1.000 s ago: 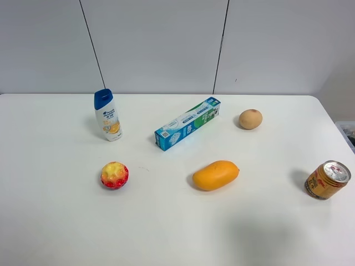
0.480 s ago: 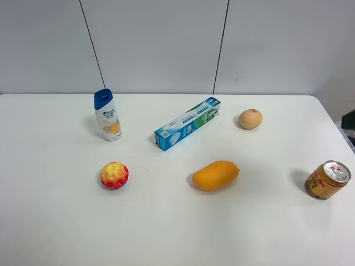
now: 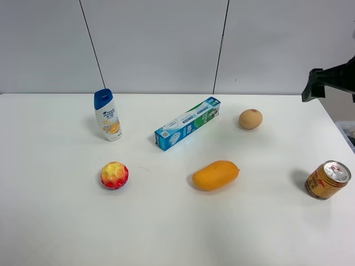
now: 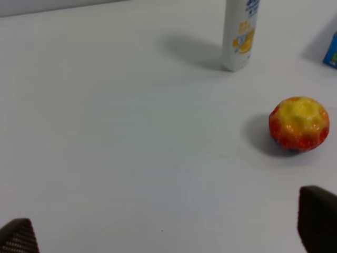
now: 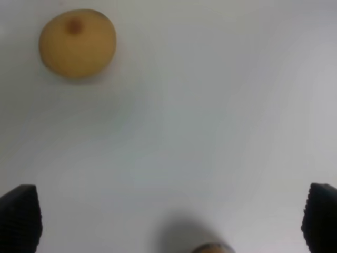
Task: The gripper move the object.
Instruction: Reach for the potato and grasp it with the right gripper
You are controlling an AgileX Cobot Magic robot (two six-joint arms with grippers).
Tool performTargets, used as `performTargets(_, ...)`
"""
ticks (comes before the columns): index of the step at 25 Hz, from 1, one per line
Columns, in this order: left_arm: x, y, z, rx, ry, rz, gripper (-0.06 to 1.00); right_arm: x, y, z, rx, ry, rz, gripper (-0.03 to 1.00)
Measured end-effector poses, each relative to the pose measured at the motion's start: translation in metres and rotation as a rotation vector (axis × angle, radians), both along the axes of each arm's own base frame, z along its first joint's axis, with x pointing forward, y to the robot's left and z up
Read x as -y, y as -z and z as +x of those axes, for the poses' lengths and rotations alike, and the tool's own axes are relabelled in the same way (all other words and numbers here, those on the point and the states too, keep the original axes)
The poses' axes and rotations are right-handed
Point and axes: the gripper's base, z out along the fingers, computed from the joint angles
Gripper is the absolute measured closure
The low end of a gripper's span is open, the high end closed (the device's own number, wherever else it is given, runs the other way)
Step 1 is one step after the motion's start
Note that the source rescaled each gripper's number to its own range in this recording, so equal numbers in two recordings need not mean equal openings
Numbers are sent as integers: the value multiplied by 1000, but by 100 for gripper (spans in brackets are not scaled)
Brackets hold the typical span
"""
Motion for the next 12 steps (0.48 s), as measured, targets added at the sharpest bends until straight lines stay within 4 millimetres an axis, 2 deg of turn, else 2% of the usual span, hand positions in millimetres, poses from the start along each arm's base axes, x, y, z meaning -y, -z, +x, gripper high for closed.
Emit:
performTargets(5,0,0,0,0,0,0,-6,-16,24,54,-41,-71,-33,-3)
performTargets(12,0,0,0,0,0,0,-6,-42,65,112,-93,-134,-34,-3)
